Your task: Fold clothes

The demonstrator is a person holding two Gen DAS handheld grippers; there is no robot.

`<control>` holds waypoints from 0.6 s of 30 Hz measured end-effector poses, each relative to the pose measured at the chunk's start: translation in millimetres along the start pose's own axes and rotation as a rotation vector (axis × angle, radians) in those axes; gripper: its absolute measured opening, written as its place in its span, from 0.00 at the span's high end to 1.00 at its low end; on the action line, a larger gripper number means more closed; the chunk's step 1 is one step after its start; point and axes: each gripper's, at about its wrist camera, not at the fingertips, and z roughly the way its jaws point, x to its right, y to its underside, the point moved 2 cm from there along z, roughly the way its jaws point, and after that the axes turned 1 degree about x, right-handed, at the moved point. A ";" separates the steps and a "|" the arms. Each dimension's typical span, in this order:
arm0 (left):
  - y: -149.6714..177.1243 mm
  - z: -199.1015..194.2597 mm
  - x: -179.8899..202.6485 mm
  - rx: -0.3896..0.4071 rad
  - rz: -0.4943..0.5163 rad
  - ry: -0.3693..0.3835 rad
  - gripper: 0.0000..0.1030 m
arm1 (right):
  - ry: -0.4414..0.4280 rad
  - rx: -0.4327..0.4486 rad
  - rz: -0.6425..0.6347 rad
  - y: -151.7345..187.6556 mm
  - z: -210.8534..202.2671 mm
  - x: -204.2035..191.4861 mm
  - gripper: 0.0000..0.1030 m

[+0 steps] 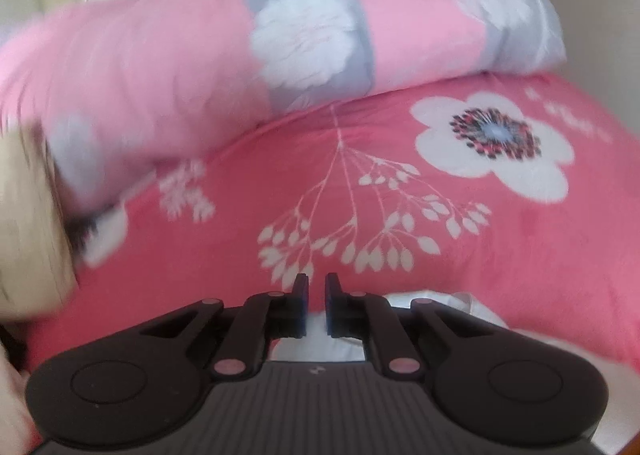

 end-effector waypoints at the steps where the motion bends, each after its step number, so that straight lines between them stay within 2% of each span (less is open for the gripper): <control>1: 0.1 0.0 0.0 0.000 0.000 0.000 0.36 | -0.011 0.010 0.025 -1.2 -1.1 4.0 0.93; 4: 0.0 0.2 -0.6 0.000 -0.003 0.003 0.36 | -0.080 0.073 0.078 -3.5 -9.2 12.1 0.93; 8: -0.8 1.2 -2.8 0.002 -0.010 0.010 0.35 | -0.144 0.138 0.055 -4.1 -36.8 16.8 0.93; 13: -1.4 1.5 -4.7 0.008 -0.026 0.020 0.35 | -0.194 0.136 0.047 0.7 -104.7 43.3 0.91; 15: -1.4 1.2 -4.9 0.011 -0.031 0.023 0.35 | -0.218 0.131 0.024 7.6 -145.6 55.5 0.91; 18: 0.1 -1.8 -5.2 0.015 -0.046 0.034 0.34 | -0.250 0.079 -0.036 23.3 -199.3 67.5 0.90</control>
